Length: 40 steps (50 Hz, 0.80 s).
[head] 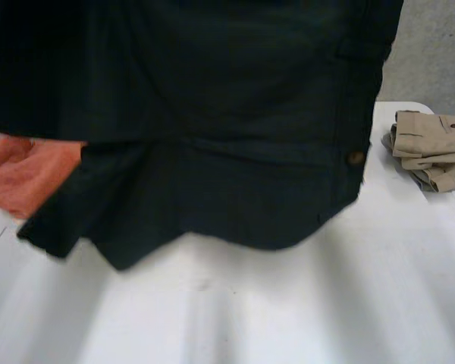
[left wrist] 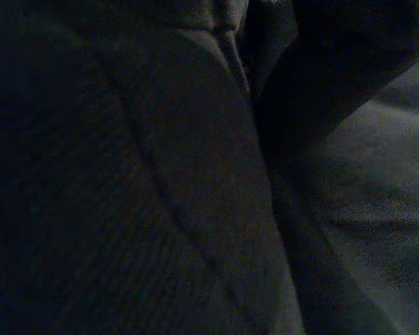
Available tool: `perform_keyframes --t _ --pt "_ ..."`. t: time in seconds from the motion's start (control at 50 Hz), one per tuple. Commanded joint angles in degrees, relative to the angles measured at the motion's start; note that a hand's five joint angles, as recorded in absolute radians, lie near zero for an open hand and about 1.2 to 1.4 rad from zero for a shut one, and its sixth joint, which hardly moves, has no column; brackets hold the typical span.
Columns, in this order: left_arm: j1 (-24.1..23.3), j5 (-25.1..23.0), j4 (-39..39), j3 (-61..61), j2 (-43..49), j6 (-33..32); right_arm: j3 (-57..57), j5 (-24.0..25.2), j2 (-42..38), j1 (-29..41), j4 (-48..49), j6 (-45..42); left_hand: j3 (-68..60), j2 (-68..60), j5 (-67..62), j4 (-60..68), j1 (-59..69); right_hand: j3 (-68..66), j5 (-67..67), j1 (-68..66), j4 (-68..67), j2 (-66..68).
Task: Fold the laundry.
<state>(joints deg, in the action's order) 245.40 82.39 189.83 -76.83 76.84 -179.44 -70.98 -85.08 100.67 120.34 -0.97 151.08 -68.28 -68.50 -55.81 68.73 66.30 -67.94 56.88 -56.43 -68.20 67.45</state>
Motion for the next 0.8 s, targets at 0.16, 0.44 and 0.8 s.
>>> perform_keyframes --t 0.16,0.44,0.8 --pt "-0.27 -2.14 0.63 11.77 32.45 -6.18 6.20 -0.26 -26.73 -2.13 1.24 0.18 -11.72 -11.50 -14.19 11.27 13.70 -12.06 13.12 -23.57 -11.80 12.55" --pt "0.17 1.10 5.37 35.35 53.42 -7.95 17.98 -4.57 -50.04 -1.77 25.32 -0.09 58.28 58.50 55.81 -58.73 -56.30 57.94 -56.88 46.43 58.20 -57.45" --pt "-1.50 2.78 3.45 -10.07 25.56 -8.21 -0.73 2.19 -31.24 -9.06 -4.80 0.53 49.34 49.55 46.87 -49.78 -47.36 55.37 -54.31 43.86 55.62 -54.88"
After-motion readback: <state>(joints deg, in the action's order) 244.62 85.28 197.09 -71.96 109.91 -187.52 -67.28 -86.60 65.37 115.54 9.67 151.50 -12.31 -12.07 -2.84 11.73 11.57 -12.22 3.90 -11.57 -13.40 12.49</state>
